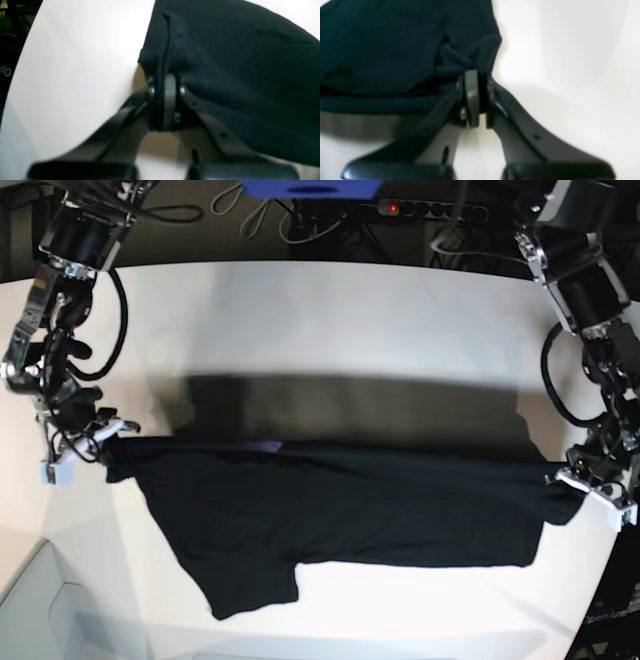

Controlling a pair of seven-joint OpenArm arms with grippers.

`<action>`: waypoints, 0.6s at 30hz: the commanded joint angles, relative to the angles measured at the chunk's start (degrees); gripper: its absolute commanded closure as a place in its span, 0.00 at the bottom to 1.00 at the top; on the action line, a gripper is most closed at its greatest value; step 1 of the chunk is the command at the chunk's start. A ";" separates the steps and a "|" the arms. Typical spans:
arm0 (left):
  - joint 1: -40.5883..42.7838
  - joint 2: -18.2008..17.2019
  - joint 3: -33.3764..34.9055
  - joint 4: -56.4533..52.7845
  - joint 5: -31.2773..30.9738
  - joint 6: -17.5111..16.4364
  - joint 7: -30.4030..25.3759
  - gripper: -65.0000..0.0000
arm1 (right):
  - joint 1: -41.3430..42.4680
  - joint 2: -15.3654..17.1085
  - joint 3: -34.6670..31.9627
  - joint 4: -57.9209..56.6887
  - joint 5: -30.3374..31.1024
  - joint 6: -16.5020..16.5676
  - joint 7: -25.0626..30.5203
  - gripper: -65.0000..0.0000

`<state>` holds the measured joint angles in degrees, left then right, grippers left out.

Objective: Layout the t-shirt on the table in an organized manner, then fold the t-shirt properly
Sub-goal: 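Pull the held shirt edge with both grippers away from the shirt body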

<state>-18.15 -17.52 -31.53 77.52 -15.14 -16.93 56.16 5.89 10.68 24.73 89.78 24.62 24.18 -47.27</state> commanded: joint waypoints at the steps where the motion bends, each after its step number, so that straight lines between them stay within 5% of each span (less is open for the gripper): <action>1: -2.02 -1.43 -0.43 1.39 -0.03 0.27 -1.61 1.00 | 2.59 1.06 0.02 2.22 0.65 -0.14 1.95 1.00; 6: -3.08 -1.08 0.01 0.95 0.32 0.27 -0.91 1.00 | 7.08 3.08 -3.50 -1.21 0.56 -0.14 -9.57 1.00; 10: -1.32 -1.08 0.01 0.95 0.06 0.27 -1.08 1.00 | 5.85 2.91 -3.32 -0.77 0.74 -0.14 -9.83 1.00; 15: -1.58 -1.16 -0.52 1.47 0.06 0.27 -1.17 1.00 | 7.60 -1.75 2.39 3.63 0.83 0.12 -5.26 1.00; 18: -1.50 -1.16 -0.52 1.39 0.06 0.27 -1.00 1.00 | 8.75 -0.70 -0.42 1.61 0.65 0.12 -11.50 1.00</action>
<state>-18.39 -17.80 -31.86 77.82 -14.79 -16.93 55.96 13.80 9.58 24.29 91.02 25.30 24.18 -59.57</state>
